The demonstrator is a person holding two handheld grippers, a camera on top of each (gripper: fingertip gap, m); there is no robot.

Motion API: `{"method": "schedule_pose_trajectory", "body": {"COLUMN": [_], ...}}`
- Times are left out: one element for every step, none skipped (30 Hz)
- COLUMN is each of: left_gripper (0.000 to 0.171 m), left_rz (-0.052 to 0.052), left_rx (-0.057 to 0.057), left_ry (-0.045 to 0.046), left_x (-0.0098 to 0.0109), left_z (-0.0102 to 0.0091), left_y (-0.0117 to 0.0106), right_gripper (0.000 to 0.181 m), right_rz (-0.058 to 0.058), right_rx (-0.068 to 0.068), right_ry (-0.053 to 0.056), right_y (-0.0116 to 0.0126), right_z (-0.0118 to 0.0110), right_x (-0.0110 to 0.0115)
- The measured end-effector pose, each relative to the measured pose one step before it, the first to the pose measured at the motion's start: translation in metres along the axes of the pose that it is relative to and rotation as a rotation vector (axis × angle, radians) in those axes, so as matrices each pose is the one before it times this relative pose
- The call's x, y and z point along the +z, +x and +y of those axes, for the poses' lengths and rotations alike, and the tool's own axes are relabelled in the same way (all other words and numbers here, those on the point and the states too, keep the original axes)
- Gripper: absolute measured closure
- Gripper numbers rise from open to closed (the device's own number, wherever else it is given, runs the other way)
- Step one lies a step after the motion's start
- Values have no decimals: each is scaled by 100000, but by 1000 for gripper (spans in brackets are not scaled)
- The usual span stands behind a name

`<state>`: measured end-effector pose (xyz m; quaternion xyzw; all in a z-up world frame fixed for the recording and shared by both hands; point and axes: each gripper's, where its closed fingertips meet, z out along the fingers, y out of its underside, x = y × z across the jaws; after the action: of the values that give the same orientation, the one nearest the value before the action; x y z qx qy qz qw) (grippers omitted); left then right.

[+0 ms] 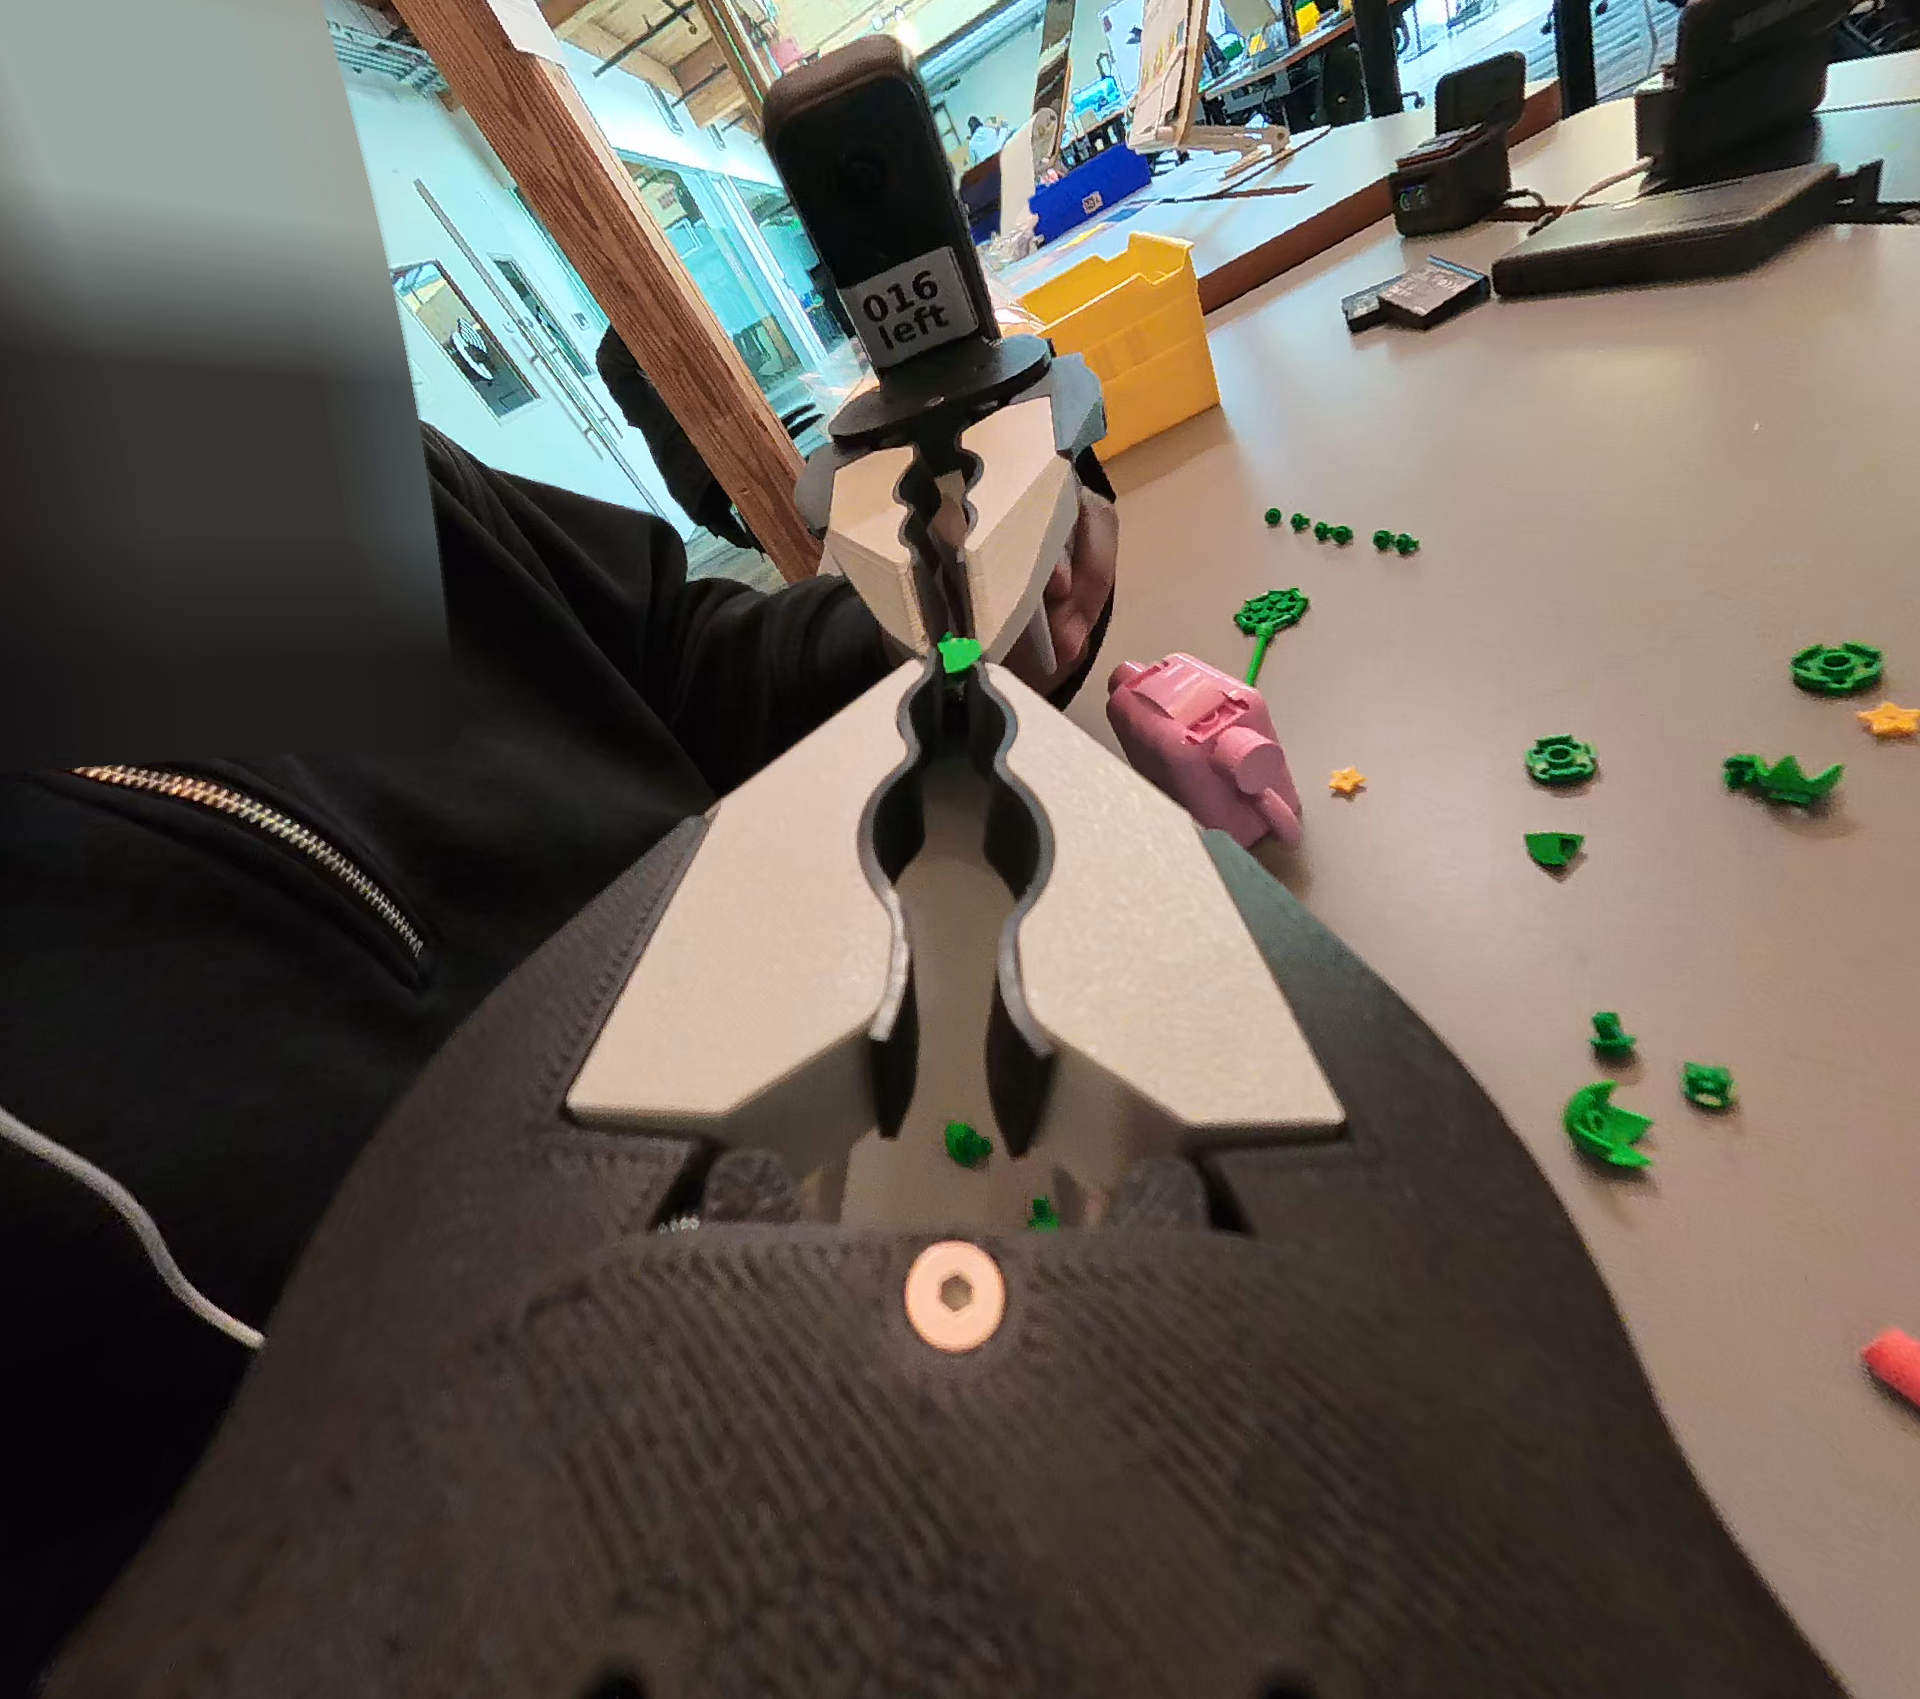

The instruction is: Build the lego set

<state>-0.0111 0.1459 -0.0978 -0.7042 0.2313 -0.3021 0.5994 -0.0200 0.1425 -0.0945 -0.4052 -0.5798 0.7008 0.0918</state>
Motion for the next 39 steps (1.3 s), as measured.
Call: {"method": "schedule_pose_trajectory", "body": {"left_gripper": [169,169,168,168,165,158,155,153,152,151,151,151,151,151,151,151,150,150,150,149,149,149,149,149,149,149,149,149,149,149,149,149,149,149,149,149,150,150,150], "left_rz": [-380,-869,-901,-770,-104,-241,-205,-399,-277,-437,-323,-394,-487,-536,-449,-495,-539,-494,-381,-487,-594,-724,-788,-678,-421,-73,132,240,292,415,459,473,254,-4,-259,-587,-640,-331,-176], "left_rx": [561,885,953,850,649,214,128,44,67,-31,26,59,124,168,58,-129,-229,-258,-215,-121,64,299,313,191,-37,-70,78,334,538,561,451,464,687,946,1224,1386,1192,836,560], "left_ry": [202,81,-109,157,303,42,-201,-211,43,153,264,229,77,37,126,207,237,271,216,14,-10,235,378,503,605,589,250,-49,-127,-191,-224,-229,-189,-252,-463,-458,-279,80,205], "left_x": [-31,-10,15,26,21,22,7,-28,-57,-63,-62,-62,-47,-26,-31,-25,-22,-20,-19,-22,-29,-52,-66,-72,-55,-44,-7,36,70,90,109,114,101,93,56,28,-7,-40,-56], "left_z": [-45,1,66,28,-1,-2,27,28,16,1,-14,11,21,55,52,40,24,19,7,15,-8,-56,-82,-87,-74,-71,-26,-15,-25,-16,-13,-2,-6,-28,-10,7,-8,-45,-72], "left_y": [-33,-100,-93,-74,35,1,-30,-88,-84,-114,-96,-111,-112,-116,-112,-120,-132,-124,-102,-106,-103,-105,-96,-62,-20,47,95,132,146,193,216,237,216,177,127,65,44,68,64], "right_gripper": [179,178,178,178,178,178,179,179,179,178,178,178,178,178,178,178,178,178,178,178,178,178,178,178,178,178,178,178,177,177,178,177,178,178,177,177,177,177,177], "right_rz": [544,836,470,11,-185,-159,31,-95,-271,-232,-137,-127,63,163,132,60,107,439,979,1661,2319,2498,2458,2734,3569,3959,3396,3238,3117,2896,2605,3227,3428,3529,3454,2564,13,923,1415], "right_rx": [-413,-370,79,495,964,1200,1148,828,671,650,533,304,369,546,637,612,494,225,-46,-64,758,2144,3699,4390,3980,2952,2183,2201,2656,2623,2495,1876,910,225,-495,-628,-142,-118,-451], "right_ry": [253,3,4,384,542,279,298,420,441,262,121,154,88,-16,62,293,188,-172,-419,-847,-1363,-1440,-1700,-3342,-6211,-7953,-6860,-4061,-1375,556,1322,924,471,365,-133,-292,1162,775,666], "right_y": [54,110,86,48,61,110,134,99,35,8,24,13,35,77,83,57,65,125,213,324,388,278,98,-40,-71,-164,-321,-281,-144,26,201,464,550,538,454,271,-144,18,95], "right_z": [-43,-18,-25,-61,-66,-19,-21,-40,-62,-42,-19,-30,-21,-8,-18,-65,-47,6,69,191,376,509,702,1142,1777,2206,2120,1681,1177,769,510,435,391,295,292,239,-75,-75,-90], "right_x": [19,-7,-36,-39,-57,-70,-76,-74,-50,-34,-22,-26,-31,-32,-55,-74,-88,-106,-117,-141,-156,-183,-201,-180,-108,19,88,60,-39,-142,-184,-152,-66,21,106,157,88,58,5]}}
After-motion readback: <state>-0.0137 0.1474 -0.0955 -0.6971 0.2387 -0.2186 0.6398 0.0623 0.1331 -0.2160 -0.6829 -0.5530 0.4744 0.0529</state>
